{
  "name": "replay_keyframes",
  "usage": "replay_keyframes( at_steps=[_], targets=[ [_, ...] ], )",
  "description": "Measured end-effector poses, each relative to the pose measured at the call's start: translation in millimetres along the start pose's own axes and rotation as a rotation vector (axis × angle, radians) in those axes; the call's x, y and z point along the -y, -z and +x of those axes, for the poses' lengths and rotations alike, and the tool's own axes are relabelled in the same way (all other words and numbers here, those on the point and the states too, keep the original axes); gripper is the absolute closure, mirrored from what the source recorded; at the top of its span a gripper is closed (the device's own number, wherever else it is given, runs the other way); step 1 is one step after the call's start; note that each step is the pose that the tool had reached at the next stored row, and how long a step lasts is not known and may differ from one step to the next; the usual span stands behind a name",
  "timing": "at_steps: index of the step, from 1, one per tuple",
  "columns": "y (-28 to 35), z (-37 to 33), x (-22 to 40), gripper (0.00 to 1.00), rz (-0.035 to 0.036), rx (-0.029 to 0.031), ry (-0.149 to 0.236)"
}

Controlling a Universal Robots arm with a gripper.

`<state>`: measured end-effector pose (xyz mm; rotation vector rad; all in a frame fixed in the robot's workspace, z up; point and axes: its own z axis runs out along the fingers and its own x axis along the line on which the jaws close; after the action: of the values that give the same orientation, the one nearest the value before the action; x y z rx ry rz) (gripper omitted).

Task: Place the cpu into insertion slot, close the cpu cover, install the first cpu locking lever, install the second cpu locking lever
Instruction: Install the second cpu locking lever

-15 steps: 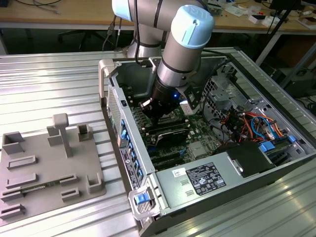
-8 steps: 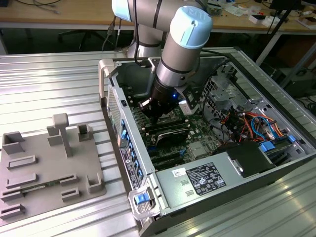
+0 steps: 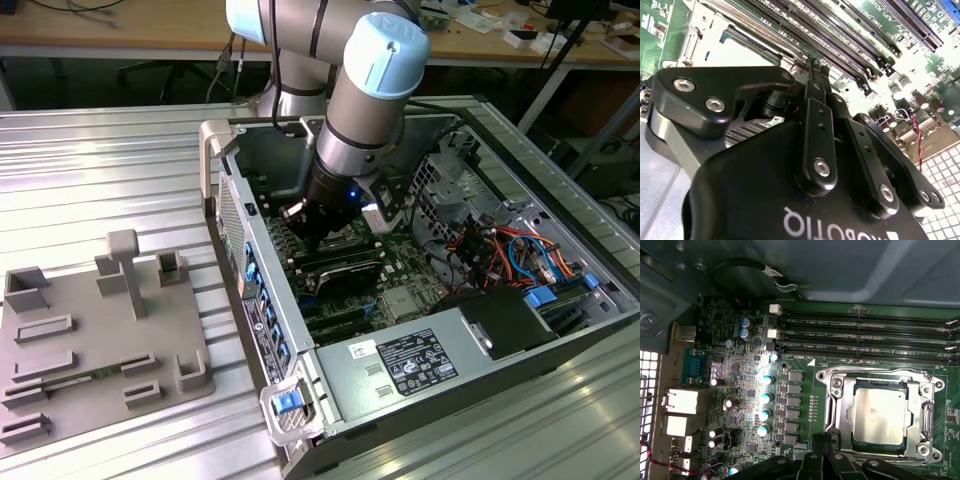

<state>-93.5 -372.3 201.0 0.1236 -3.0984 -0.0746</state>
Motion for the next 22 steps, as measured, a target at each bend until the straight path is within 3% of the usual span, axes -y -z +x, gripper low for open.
replay_keyframes(
  at_steps=[3,9,12,18,22],
  targets=[
    [0.1,0.2,1.9,0.89,0.0036,-0.0004,0.000],
    [1.4,0.4,4.1,0.89,0.0034,0.0000,0.000],
    [5.3,0.5,4.0,0.89,0.0037,-0.0004,0.000],
    [21.2,1.1,2.4,0.89,0.0038,-0.0004,0.000],
    [36.4,1.4,-1.1,0.89,0.0038,-0.0001,0.000]
  ],
)
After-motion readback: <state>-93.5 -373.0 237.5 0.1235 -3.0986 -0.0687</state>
